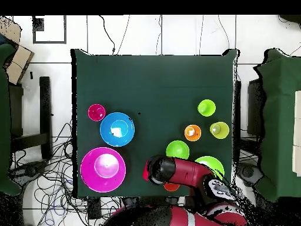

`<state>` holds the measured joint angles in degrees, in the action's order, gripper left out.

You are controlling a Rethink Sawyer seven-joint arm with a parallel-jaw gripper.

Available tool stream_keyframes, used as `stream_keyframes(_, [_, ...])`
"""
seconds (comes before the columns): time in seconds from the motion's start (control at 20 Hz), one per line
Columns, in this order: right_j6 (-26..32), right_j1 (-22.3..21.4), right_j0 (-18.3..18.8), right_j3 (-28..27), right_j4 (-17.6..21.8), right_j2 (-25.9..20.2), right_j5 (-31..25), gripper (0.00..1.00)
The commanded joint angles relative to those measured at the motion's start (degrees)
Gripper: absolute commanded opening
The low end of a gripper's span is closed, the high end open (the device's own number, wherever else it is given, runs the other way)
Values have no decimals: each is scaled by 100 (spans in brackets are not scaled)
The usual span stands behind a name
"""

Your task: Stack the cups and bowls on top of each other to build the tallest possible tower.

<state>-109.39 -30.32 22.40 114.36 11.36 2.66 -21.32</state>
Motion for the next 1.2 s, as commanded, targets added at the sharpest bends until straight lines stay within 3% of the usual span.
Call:
stream_keyframes(0.05, [-311,17,43,-90,73,-686,325,100])
stream_keyframes(1.2, [-305,184,-6,-437,-6,-744,156,100])
